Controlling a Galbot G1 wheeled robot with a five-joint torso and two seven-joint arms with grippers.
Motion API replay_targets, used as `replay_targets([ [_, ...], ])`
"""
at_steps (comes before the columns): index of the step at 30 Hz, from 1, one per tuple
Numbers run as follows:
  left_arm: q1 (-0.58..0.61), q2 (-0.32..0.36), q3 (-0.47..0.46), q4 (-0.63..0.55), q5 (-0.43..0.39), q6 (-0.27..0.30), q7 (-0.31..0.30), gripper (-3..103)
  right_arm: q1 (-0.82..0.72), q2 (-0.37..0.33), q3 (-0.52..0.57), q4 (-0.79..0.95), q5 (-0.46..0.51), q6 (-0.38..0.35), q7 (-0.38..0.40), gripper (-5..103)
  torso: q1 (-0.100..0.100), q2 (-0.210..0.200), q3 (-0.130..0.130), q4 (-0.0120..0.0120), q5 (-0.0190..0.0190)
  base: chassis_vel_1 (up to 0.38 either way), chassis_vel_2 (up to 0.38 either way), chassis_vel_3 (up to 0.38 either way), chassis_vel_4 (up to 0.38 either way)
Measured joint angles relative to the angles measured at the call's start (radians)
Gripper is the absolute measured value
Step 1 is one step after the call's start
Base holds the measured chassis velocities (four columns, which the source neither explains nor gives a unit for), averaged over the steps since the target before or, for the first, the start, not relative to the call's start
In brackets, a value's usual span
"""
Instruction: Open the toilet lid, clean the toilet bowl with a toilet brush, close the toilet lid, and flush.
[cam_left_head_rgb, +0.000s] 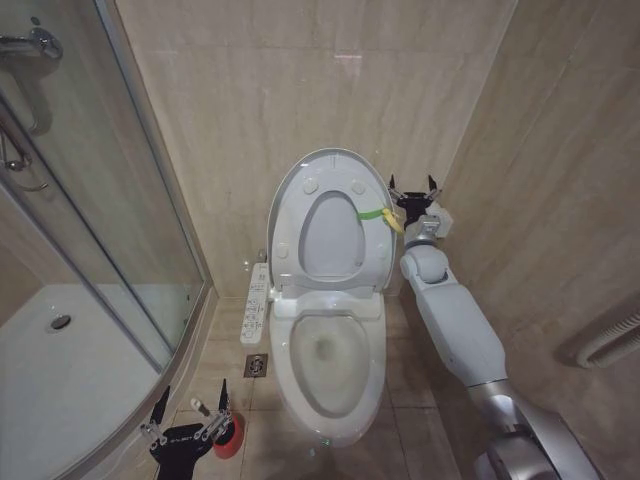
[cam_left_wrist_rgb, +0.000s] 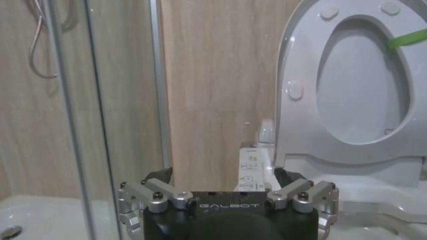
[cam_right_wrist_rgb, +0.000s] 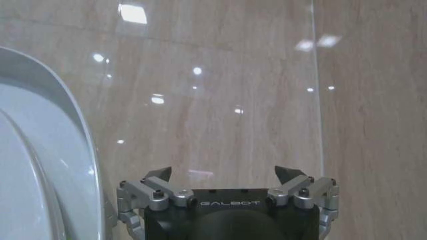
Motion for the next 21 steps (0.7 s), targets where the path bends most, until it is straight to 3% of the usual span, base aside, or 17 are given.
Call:
replay_targets([
  [3,0.0,0.0,0.0,0.0,0.0,0.0,0.0,99,-0.007,-0.004,-0.013,0.006,0.002,-0.003,-0.019,100,0.0,0.0,0.0,0.0012,0.0003,0.0,0.0,0.0,0.0],
  [5,0.0,0.0,0.0,0.0,0.0,0.0,0.0,99,-0.012,-0.005,-0.015,0.01,0.004,-0.003,-0.026,100,0.0,0.0,0.0,0.0033,0.0006,0.0,0.0,0.0,0.0],
  [8,0.0,0.0,0.0,0.0,0.0,0.0,0.0,99,-0.026,-0.021,-0.015,0.027,0.01,-0.002,-0.027,100,0.0,0.0,0.0,0.0018,-0.0004,0.0,0.0,0.0,0.0],
  [21,0.0,0.0,0.0,0.0,0.0,0.0,0.0,99,-0.184,-0.124,0.006,0.191,0.036,0.007,-0.022,100,0.0,0.0,0.0,0.002,0.0001,0.0,0.0,0.0,0.0],
])
